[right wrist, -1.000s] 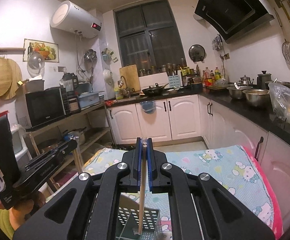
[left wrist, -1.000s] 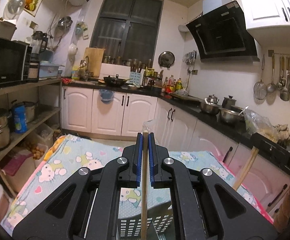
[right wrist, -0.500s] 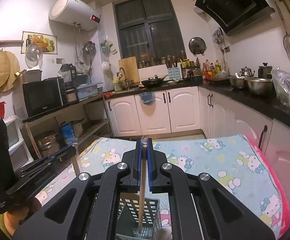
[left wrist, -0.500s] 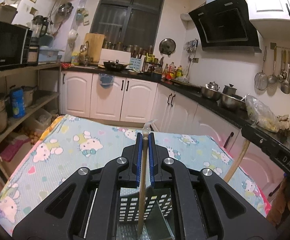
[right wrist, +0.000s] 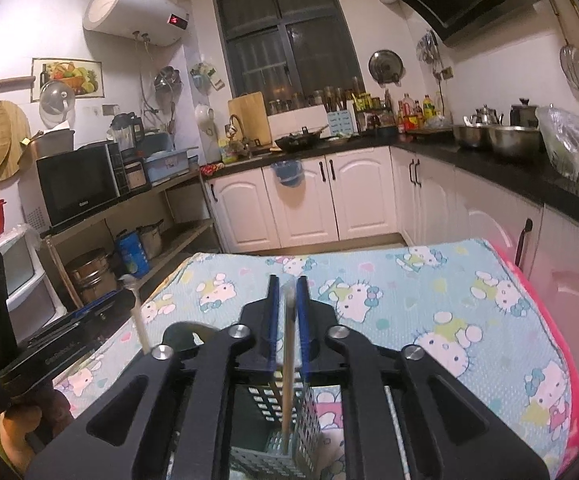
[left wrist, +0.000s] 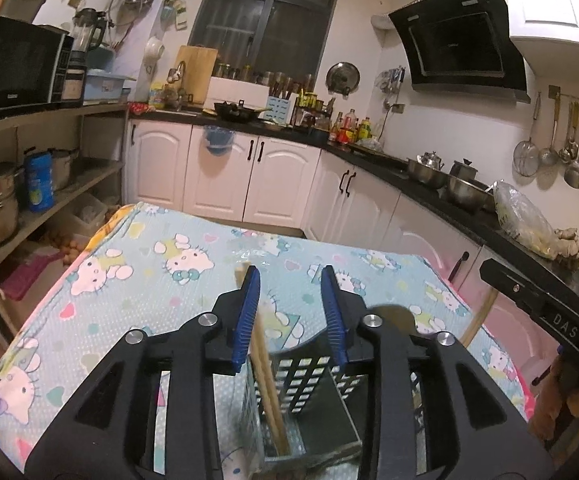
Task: Organize utensils
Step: 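Lower chopsticks into the basket and open the left tool while the right tool releases its pair there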
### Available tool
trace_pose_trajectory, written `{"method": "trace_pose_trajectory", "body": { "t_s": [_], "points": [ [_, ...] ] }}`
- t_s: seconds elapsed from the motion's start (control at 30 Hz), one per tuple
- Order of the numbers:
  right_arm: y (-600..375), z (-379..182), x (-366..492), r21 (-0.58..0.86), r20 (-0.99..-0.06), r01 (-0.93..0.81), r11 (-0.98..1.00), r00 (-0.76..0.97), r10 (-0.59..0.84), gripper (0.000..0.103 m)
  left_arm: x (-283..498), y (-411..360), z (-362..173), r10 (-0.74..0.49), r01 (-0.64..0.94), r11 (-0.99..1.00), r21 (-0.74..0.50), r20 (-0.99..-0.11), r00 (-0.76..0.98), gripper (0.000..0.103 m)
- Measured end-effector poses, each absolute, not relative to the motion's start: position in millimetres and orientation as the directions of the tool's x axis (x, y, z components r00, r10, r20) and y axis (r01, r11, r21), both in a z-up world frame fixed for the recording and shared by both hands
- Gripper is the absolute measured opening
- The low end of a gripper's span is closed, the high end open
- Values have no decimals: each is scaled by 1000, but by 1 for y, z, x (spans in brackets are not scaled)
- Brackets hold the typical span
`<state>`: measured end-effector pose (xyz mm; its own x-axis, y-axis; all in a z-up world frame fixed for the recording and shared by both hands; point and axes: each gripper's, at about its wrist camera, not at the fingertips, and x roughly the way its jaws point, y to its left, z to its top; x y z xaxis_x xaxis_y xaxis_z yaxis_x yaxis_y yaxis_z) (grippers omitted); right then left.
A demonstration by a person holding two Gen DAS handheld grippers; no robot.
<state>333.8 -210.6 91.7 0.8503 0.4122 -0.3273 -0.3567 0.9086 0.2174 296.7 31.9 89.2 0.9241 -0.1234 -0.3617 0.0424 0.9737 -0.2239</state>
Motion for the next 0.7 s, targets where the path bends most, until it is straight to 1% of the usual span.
{"method": "trace_pose_trajectory", "body": {
  "t_s": [0.03,0.13,0.23,0.37,0.43,0.47,0.5,0.53,0.57,0.6,0.67,0.7],
  "points": [
    [-212,91,333,223,-333,-355,908,848,413,13,296,33,89,-124,41,973,-226,-368,921,30],
    [-214,91,330,226,-344,-353,908,843,413,27,291,36,88,-134,42,969,-242,-379,916,36],
    [-214,91,327,222,-349,-357,908,840,415,29,287,40,89,-139,36,965,-258,-391,910,42],
    [-218,91,319,223,-356,-361,906,835,420,40,280,44,90,-149,35,961,-275,-407,901,52],
    [-219,91,313,222,-356,-362,905,834,421,42,274,45,90,-155,37,959,-280,-412,898,62],
    [-219,91,313,221,-357,-362,906,834,420,42,273,45,90,-156,37,959,-282,-413,897,64],
    [-220,92,311,221,-357,-361,906,835,419,43,270,45,90,-153,34,959,-280,-415,897,69],
    [-221,92,309,221,-358,-361,906,834,420,45,267,45,90,-150,31,960,-279,-416,897,72],
    [-222,92,307,220,-356,-361,906,835,419,45,264,45,90,-151,30,959,-282,-418,896,78],
    [-222,93,305,217,-354,-362,907,836,419,46,262,46,90,-152,30,958,-285,-419,895,81],
    [-224,94,298,206,-354,-361,910,839,413,51,258,47,89,-150,25,958,-287,-424,893,81],
    [-224,95,293,199,-355,-361,911,840,410,52,255,47,89,-148,21,957,-288,-427,892,84]
  ]
}}
